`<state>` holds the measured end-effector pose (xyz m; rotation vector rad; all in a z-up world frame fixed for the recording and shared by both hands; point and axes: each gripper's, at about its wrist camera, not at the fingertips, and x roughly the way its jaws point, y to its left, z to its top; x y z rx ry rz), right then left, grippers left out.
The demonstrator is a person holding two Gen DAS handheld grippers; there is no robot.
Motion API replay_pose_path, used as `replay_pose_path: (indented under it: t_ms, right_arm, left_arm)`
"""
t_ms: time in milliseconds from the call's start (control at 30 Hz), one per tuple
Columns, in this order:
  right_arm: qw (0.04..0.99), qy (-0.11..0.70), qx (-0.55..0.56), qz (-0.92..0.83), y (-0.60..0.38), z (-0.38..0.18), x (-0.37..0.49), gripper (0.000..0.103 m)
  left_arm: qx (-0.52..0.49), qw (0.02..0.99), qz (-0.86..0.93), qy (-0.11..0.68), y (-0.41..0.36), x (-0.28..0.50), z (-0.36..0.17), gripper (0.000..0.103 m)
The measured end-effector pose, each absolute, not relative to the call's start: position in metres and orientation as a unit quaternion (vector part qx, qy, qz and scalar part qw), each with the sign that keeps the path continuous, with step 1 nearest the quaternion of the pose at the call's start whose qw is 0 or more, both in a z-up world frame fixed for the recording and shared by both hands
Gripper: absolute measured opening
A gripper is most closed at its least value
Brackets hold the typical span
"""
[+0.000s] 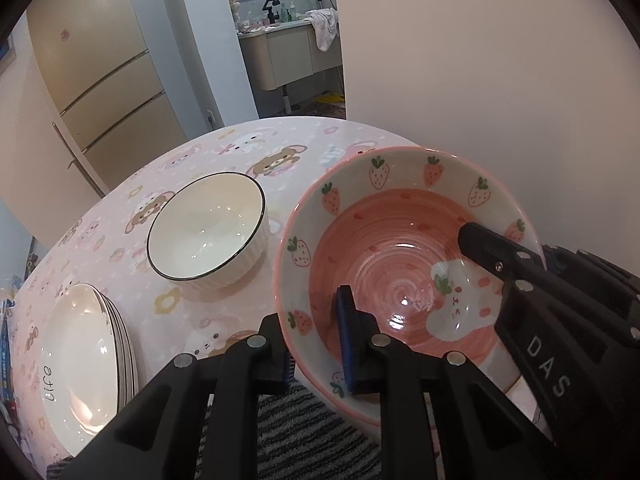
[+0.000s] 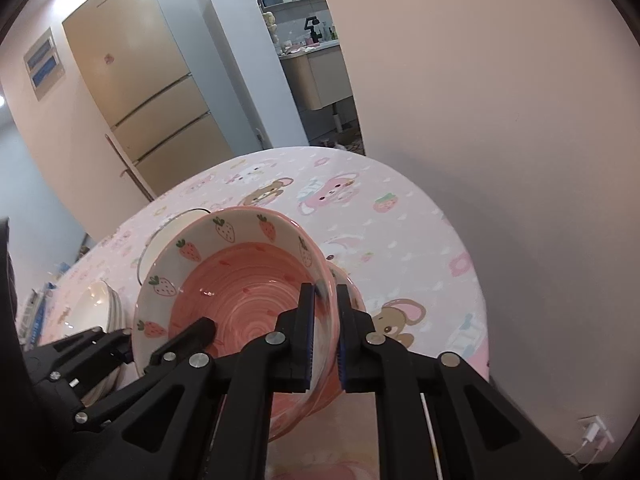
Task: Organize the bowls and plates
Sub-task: 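Lower the pink strawberry bowl onto the table with both grippers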
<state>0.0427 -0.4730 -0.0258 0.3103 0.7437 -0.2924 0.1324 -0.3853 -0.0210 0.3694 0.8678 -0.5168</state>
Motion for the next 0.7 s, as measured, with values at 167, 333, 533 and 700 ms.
replay_pose_path:
  t_ms: [167,333,533,700]
  right_arm:
    - [0.9,0.384,0.138,-0.155,-0.474,-0.03,0.051,0.01]
    - [0.895,0.396,0.117,-0.166,-0.471,-0.037,0.056,0.01]
    - [0.894,0.406,0.118,-0.15,-0.476,-0.039,0.055,0.009]
    - [0.888,0.423,0.125,-0.128,-0.479,-0.04,0.055,0.011]
  left_arm:
    - [0.175,0.853,-0.243,0.428,-0.388,0.138,-0.031,0.019]
    - [0.18,0.846,-0.244,0.439,-0.391,0.145,-0.04,0.02]
    - [0.165,0.837,-0.253,0.457,-0.391,0.154,-0.048,0.022]
    - [0.167,0.836,-0.255,0.457,-0.39,0.154,-0.049,0.022]
